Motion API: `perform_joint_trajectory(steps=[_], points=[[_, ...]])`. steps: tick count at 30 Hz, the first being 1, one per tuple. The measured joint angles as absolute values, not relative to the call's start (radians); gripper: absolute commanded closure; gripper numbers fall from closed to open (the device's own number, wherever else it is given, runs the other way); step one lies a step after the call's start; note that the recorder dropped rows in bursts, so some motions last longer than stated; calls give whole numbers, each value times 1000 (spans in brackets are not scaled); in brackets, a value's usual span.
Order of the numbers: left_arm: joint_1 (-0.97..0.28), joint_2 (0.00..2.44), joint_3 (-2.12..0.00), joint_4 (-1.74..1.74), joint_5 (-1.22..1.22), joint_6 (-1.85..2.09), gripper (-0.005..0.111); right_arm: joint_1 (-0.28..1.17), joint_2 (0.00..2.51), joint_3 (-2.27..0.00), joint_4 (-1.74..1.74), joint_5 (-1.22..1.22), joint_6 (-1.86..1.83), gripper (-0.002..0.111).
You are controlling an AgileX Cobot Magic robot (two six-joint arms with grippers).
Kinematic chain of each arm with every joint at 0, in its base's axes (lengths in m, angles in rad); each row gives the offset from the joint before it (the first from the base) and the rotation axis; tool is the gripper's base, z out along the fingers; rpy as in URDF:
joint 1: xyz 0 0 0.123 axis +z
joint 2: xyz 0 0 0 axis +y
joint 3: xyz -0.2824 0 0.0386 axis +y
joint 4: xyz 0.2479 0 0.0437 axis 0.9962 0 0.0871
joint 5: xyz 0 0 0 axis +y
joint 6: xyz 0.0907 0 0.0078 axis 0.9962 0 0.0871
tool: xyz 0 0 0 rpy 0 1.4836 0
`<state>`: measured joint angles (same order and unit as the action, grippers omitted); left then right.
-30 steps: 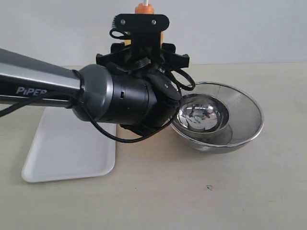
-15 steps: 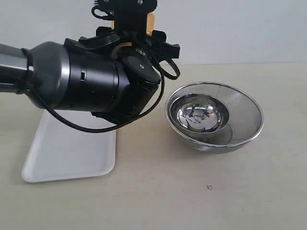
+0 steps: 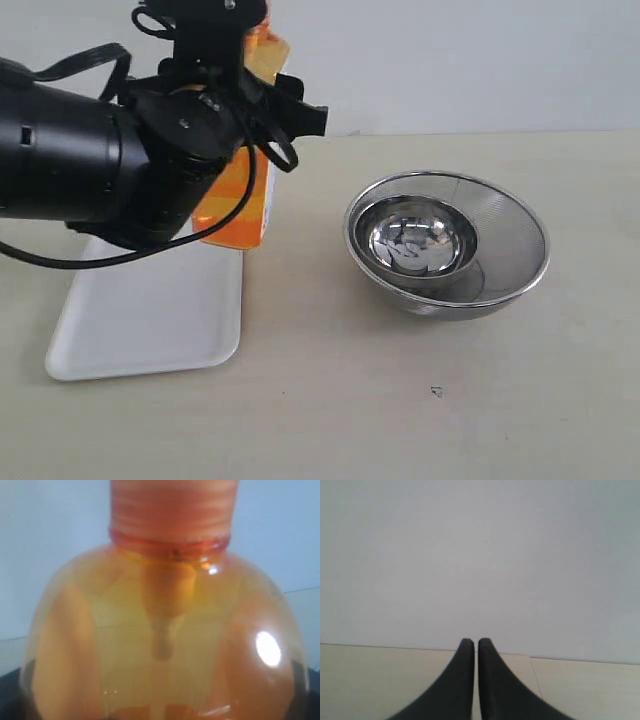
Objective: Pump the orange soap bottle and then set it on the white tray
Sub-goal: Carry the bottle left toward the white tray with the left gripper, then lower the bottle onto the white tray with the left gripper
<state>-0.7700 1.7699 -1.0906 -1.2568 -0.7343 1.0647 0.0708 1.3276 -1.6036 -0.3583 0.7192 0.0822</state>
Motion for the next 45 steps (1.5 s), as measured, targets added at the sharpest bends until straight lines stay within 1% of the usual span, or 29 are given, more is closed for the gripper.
perform_joint_trajectory(steps=[11,22,25,28,30,33,37,39,45], points=[[-686,1608,-884,-1019,-640,963,102,71,1328,-1604,-358,719,82,109],[-535,1448,-725,-763,-515,772,102,71,1328,-1604,-358,719,82,109],[-497,1442,-686,-655,-508,663,102,71,1328,-1604,-358,719,80,109],[-421,1437,-630,-310,-483,317,102,71,1328,-1604,-358,719,80,109],[-368,1437,-615,-138,-478,152,102,71,1328,-1604,-358,719,80,109],[-285,1437,-609,-28,-478,63,102,71,1328,-1604,-358,719,82,109],[-216,1461,-609,170,-500,-101,102,71,1328,-1604,-358,719,82,109],[-204,1499,-609,255,-515,-172,102,71,1328,-1604,-358,719,82,109],[-199,1588,-609,287,-589,-198,102,71,1328,-1604,-358,719,82,109]])
